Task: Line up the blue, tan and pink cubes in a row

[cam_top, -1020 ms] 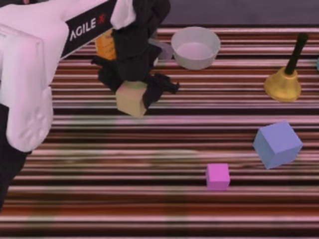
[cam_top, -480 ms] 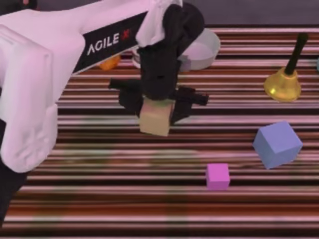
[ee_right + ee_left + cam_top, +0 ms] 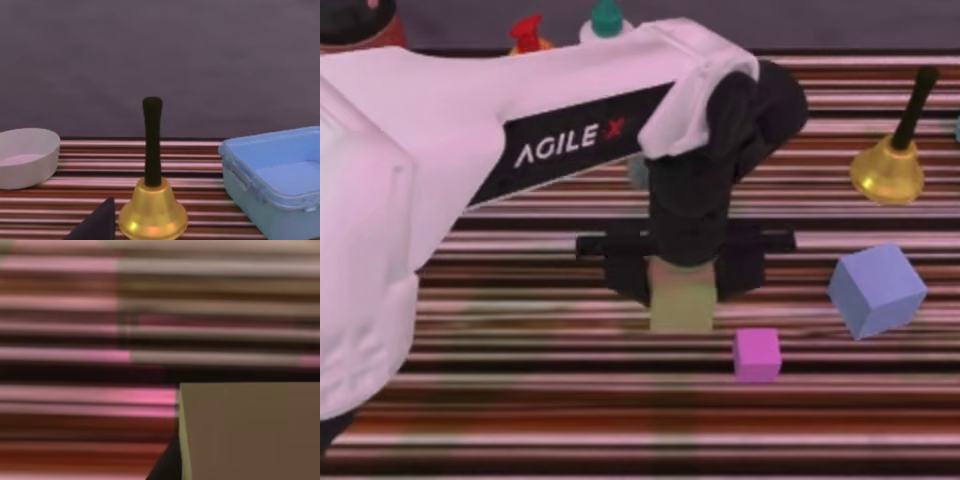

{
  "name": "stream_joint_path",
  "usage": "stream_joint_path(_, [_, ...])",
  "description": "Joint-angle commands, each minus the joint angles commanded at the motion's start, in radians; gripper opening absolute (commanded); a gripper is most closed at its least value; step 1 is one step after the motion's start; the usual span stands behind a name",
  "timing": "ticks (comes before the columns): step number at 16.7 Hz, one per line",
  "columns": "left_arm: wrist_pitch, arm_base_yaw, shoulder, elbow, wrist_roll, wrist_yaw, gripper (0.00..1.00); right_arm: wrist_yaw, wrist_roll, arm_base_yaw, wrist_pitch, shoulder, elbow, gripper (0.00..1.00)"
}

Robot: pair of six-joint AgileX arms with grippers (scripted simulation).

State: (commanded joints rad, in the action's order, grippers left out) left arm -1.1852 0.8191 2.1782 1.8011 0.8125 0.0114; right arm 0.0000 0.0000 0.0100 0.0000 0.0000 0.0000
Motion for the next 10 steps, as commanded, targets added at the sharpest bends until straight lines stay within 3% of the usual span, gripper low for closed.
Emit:
stream_joint_path(6, [0.004,0.001,-0.002,-0.007,0.008,0.000,0.00,0.000,0.000,0.000,0.000,0.000,0.000,1.00])
stream_joint_path(10, [0.113,0.001,0.025,-0.085,0.009,0.003,0.00,0.000,0.000,0.000,0.000,0.000,0.000,1.00])
